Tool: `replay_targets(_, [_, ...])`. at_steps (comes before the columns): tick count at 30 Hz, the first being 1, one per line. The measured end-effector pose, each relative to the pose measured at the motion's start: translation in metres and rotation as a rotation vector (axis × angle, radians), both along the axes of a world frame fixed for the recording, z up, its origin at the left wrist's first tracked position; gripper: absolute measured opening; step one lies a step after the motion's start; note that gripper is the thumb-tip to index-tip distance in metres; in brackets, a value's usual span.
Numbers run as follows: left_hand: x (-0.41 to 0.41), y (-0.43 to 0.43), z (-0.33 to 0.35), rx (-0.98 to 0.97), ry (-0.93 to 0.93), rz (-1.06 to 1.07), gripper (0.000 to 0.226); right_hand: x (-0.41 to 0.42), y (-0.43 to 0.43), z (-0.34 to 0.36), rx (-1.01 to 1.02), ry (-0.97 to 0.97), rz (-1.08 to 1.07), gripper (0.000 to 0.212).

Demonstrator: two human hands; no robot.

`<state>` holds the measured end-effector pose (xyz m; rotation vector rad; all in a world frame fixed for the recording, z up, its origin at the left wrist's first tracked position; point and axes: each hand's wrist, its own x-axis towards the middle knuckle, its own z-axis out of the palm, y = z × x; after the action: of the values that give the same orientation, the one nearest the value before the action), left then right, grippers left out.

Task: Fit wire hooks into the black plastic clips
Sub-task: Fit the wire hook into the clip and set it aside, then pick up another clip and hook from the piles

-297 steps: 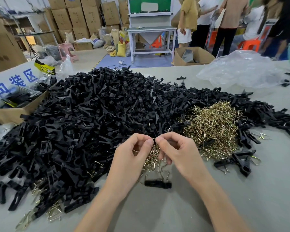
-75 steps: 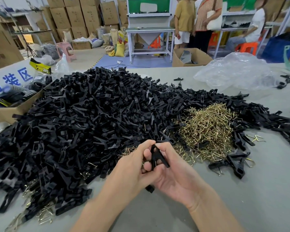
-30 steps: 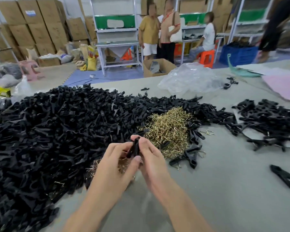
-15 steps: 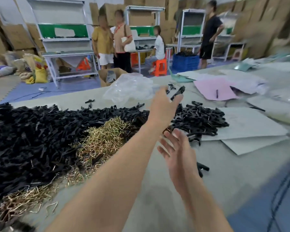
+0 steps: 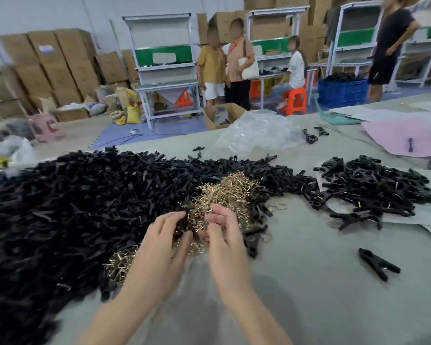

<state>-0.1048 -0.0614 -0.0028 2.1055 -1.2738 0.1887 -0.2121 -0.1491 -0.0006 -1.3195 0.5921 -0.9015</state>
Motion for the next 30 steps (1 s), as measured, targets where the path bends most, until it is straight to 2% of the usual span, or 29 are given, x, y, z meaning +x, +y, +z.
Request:
replay_targets(2, [0.013,0.049,-0.013,0.054,-0.085,0.124,0.052,0.022,0.027,-0.006,-0.167,0.076,0.069,0.036])
replay_targets(5, [0.029,0.094,-0.029,0.136,-0.109,0.224,0.065,0.049,0.055,-0.014,-0.460,0.221,0.123,0.035])
replay_targets(8, [0.044,0.108,-0.041,0.164,-0.080,0.263,0.068,0.071,0.065,-0.027,-0.743,0.428,0.112,0.037])
replay_targets(11, [0.060,0.098,-0.043,0.190,-0.082,0.316,0.069,0.085,0.063,-0.034,-0.907,0.610,0.113,0.042])
replay_targets(14, [0.075,0.078,-0.041,0.144,-0.136,0.393,0.053,0.097,0.055,-0.036,-0.969,0.682,0.094,0.045])
replay_targets(19, [0.092,0.056,-0.036,0.170,-0.201,0.419,0.051,0.113,0.040,-0.037,-0.949,0.702,0.047,0.044])
replay_targets(27, [0.093,0.053,-0.033,0.158,-0.280,0.310,0.042,0.119,0.034,-0.044,-0.837,0.588,0.066,0.038])
replay_targets(30, [0.087,0.052,-0.034,0.129,-0.211,0.338,0.037,0.119,0.034,-0.044,-0.840,0.547,0.077,0.032])
